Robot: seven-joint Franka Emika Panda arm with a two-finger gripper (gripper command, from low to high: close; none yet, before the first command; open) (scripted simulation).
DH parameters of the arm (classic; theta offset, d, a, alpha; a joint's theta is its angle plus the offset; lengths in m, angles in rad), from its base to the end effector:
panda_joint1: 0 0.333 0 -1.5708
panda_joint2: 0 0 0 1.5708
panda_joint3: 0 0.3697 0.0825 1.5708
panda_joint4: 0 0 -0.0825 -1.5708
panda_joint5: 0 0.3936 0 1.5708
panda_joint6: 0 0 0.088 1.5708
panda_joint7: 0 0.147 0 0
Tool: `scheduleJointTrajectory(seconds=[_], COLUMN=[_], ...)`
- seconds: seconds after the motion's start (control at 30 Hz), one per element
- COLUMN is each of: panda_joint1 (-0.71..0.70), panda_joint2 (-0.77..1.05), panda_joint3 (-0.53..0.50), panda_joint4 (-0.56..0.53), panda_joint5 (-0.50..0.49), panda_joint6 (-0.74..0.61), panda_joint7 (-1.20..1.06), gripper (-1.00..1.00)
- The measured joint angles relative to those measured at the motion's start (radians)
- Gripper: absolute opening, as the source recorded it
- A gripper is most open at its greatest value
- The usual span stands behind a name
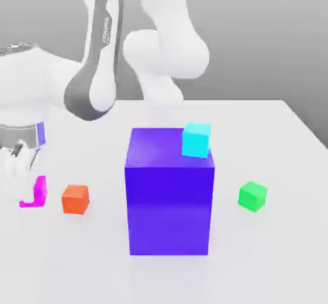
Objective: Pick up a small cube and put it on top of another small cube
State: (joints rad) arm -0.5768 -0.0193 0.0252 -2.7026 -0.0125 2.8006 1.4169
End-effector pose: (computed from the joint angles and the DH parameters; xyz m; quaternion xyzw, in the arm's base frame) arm 0.3648 -0.2240 0.2520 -0.5573 0.8282 -0.0543 0.0221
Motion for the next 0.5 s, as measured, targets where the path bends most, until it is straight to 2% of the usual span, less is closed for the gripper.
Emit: scheduleJointTrajectory(seconds=[0.5], panda_joint1=[0.412], panda_joint2=[-0.171], panda_joint3=[0.229], panda_joint4=[-0.040], panda_joint5=[-0.054], panda_joint6=[-0.036], panda_joint7=[-0.428], gripper=[-1.00])
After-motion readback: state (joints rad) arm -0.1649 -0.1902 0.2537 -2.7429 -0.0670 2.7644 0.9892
